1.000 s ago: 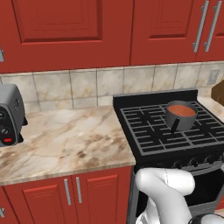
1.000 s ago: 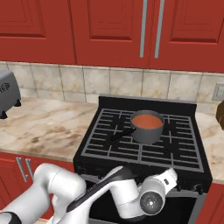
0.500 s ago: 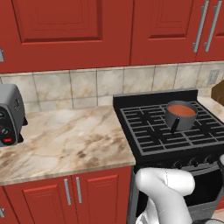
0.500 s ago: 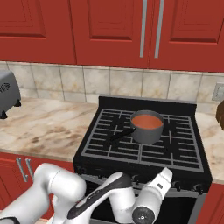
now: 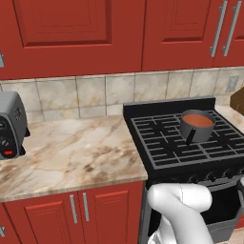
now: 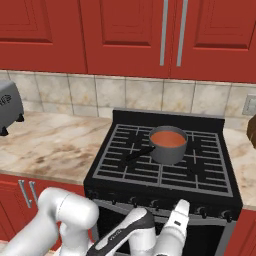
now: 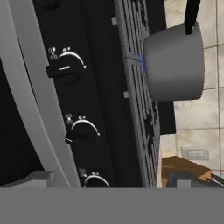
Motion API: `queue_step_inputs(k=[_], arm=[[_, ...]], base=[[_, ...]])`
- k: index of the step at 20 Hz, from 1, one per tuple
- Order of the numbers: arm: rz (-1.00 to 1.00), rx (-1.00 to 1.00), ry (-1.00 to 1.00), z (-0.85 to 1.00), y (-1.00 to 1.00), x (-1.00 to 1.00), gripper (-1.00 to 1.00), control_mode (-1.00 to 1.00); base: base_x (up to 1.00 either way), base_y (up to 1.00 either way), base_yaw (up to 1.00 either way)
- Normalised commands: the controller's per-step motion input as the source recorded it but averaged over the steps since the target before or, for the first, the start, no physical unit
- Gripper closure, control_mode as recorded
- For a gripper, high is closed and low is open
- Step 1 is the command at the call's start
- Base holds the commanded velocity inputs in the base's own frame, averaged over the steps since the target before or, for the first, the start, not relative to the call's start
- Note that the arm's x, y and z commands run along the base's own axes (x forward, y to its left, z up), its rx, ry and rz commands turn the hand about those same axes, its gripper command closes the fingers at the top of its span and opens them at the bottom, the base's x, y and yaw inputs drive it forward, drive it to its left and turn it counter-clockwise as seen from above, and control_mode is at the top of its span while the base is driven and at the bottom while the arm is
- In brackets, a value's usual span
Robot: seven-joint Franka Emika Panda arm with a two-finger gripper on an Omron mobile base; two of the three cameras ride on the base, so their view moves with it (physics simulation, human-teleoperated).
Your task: Wait until the marinara sauce is simmered to a deep red color and then turn off the stove.
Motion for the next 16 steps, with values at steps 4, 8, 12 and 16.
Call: queue_step_inputs(k=[4,8,12,16], arm=[[0.11,-0.32,0.00,-0.74,0.00,0.02,-1.00,-1.00],[0.12,-0.32,0.00,-0.32,0.00,0.02,-1.00,-1.00],[0.15,-0.31,0.00,-0.04,-0.01,0.00,-1.00,-1.00],[0.13,-0.31,0.00,0.00,0.00,0.00,-1.00,-1.00]], base=[[0.00,0.00,0.00],[0.00,0.00,0.00],[0.00,0.00,0.00],[0.00,0.00,0.00]])
